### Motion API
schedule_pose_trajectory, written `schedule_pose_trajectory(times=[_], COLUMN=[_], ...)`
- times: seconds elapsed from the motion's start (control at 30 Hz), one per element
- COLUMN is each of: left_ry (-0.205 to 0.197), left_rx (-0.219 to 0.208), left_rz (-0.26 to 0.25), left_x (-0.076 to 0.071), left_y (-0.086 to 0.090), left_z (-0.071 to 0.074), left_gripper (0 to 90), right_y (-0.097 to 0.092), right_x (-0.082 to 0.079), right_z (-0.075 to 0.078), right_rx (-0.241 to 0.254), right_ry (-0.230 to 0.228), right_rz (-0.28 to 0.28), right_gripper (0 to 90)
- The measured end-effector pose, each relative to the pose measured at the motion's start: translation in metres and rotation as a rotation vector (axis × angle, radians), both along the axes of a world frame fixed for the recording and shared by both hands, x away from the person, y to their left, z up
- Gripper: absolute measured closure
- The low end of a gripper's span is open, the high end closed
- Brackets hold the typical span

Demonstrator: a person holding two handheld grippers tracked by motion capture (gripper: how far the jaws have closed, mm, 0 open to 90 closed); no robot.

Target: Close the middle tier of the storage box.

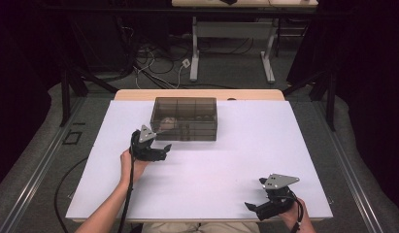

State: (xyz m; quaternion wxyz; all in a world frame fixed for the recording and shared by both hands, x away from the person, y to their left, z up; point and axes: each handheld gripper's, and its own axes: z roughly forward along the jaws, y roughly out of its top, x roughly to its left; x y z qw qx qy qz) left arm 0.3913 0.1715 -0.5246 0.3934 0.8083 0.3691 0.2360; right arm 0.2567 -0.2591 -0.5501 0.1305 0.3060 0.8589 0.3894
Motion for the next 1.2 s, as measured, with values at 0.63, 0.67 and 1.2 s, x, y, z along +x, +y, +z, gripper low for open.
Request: schedule_pose_trajectory(times=[0.63, 0.67, 1.2], left_ry=[0.028, 0.029, 0.027], left_rx=[0.026, 0.031, 0.065], left_rz=[-0.077, -0.082, -0.104], left_x=[-0.043, -0.045, -0.072], left_y=[0.004, 0.004, 0.009], left_z=[0.01, 0.01, 0.009], left_gripper=[0.2, 0.2, 0.2], right_y=[0.0, 0.0, 0.0], right_x=[0.0, 0.0, 0.0], right_z=[0.0, 0.0, 0.0], right_rx=[0.0, 0.001, -0.003], right_ry=[-0.002, 0.001, -0.001], right_rz=[0.003, 0.0, 0.002], right_gripper=[0.8, 0.7, 0.8])
